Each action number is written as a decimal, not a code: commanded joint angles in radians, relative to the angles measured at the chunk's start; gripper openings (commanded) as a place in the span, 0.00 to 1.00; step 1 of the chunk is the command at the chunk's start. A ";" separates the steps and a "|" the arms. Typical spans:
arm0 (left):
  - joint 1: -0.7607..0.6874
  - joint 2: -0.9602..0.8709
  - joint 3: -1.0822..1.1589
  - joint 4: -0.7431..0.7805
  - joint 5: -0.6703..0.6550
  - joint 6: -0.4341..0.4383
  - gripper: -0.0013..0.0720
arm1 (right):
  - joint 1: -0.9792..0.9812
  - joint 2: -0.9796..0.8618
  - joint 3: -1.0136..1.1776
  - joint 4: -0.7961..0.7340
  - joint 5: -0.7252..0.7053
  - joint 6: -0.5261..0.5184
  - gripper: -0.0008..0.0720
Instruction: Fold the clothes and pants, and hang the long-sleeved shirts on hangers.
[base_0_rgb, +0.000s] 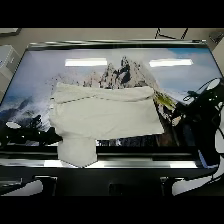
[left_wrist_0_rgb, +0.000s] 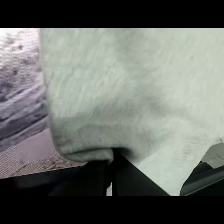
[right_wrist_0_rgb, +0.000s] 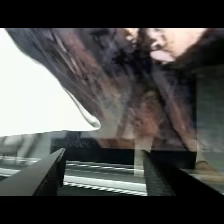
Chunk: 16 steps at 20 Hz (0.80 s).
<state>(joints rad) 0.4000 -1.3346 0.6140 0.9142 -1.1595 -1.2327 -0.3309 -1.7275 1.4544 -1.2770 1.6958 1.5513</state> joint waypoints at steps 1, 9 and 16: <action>-0.006 0.024 -0.002 -0.010 0.006 -0.005 0.05 | 0.058 0.001 -0.143 0.008 -0.102 -0.024 0.79; -0.006 0.076 0.000 -0.021 0.004 -0.005 0.05 | 0.202 0.005 -0.268 0.113 -0.165 -0.064 0.23; -0.007 0.254 0.478 -0.076 -0.043 -0.005 0.04 | 0.165 0.311 0.038 0.052 -0.267 -0.061 0.07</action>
<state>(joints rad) 0.3935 -1.1709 0.8730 0.8745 -1.2045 -1.2381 -0.1501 -1.5440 1.3354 -1.1938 1.4776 1.4963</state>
